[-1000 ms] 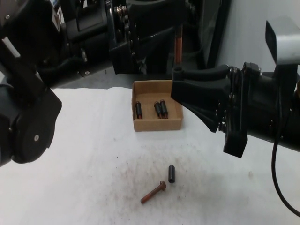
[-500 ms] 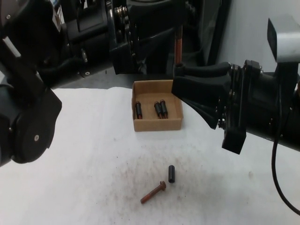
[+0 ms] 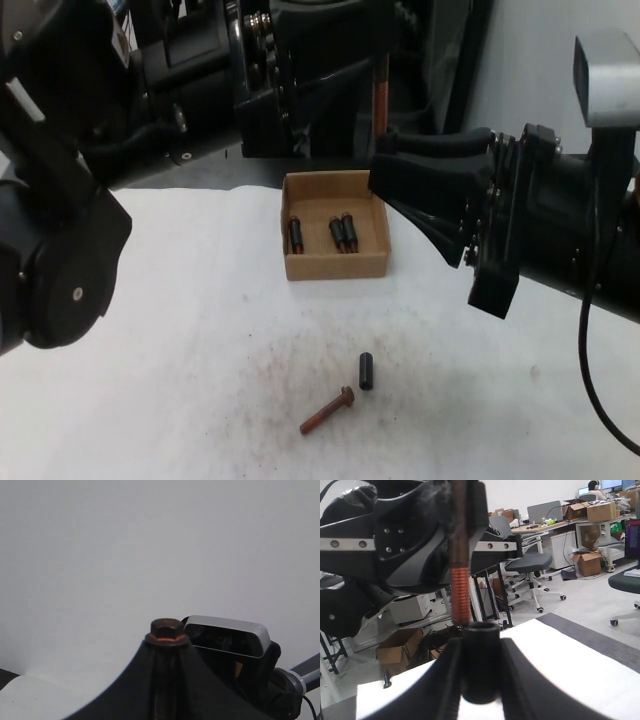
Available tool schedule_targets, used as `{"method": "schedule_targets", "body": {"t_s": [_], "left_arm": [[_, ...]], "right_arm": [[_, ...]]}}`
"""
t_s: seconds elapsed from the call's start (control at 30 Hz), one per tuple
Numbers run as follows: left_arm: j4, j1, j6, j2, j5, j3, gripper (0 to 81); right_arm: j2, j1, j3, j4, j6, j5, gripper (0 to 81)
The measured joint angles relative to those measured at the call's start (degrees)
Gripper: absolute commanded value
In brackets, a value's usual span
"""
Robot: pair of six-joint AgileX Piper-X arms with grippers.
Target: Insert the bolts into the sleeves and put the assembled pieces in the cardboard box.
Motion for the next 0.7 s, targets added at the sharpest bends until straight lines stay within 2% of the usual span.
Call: {"method": "schedule_targets", "body": {"t_s": [0.27, 0.7], "left_arm": [[0.86, 0.00, 0.00, 0.00, 0.00, 0.00, 0.0], [1.48, 0.00, 0.00, 0.00, 0.19, 0.00, 0.0]], "right_arm": [[0.00, 0.00, 0.15, -0.23, 0.00, -2.56, 0.8], [0.00, 0.00, 0.15, -0.37, 0.00, -2.56, 0.8]]}}
